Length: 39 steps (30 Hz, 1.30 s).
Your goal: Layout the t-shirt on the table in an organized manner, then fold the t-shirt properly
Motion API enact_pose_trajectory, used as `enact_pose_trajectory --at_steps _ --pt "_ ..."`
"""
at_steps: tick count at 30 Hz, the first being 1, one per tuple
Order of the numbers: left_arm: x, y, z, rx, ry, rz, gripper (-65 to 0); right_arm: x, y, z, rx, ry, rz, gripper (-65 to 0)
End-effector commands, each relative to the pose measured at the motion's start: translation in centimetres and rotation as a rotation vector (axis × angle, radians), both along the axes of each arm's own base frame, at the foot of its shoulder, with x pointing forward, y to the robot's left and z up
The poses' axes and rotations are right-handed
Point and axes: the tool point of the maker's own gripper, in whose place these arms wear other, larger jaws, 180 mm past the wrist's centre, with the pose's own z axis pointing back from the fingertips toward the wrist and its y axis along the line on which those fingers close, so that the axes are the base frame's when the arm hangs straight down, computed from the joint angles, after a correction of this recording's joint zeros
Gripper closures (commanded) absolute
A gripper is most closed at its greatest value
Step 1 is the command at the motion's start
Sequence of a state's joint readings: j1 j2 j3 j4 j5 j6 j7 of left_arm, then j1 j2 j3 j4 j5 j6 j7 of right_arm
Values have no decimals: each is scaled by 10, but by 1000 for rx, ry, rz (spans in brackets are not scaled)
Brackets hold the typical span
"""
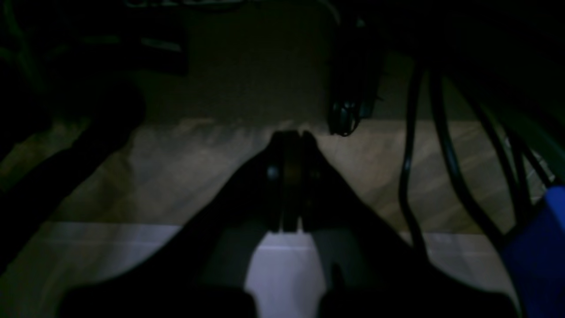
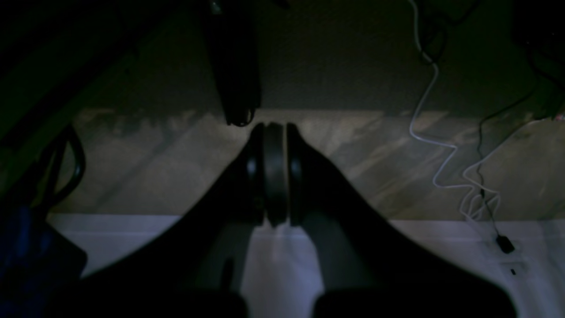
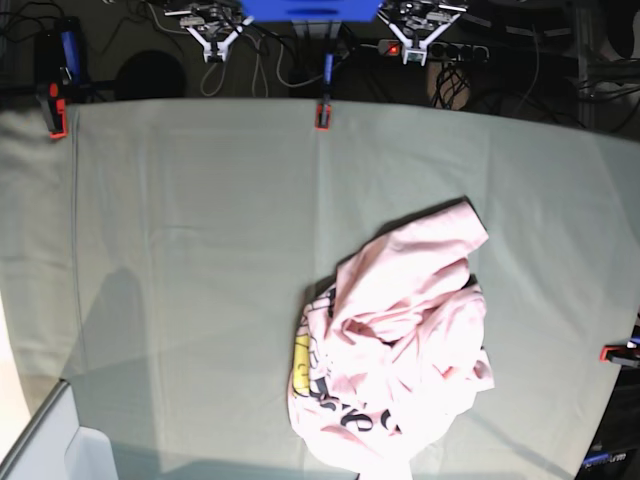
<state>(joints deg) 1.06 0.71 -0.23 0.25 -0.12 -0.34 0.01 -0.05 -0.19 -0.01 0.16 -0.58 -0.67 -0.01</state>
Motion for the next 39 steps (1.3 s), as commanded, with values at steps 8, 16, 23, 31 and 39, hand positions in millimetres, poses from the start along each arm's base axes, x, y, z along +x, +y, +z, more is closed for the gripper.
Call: enact_pose_trajectory --at_steps 8,16,23,31,39 --pt "-2 4 0 9 5 -14 0 -12 5 1 20 13 -11 0" --pt "-8 4 0 9 12 -14 0 -5 -1 2 9 -50 -2 0" --pt "-6 4 0 9 9 -11 0 -5 -10 2 -5 -50 1 0" --pt "-7 3 0 7 9 -5 0 -2 -11 2 -6 -53 5 0" --pt "-8 5 0 10 12 -12 0 -8 -16 2 -13 -9 2 0"
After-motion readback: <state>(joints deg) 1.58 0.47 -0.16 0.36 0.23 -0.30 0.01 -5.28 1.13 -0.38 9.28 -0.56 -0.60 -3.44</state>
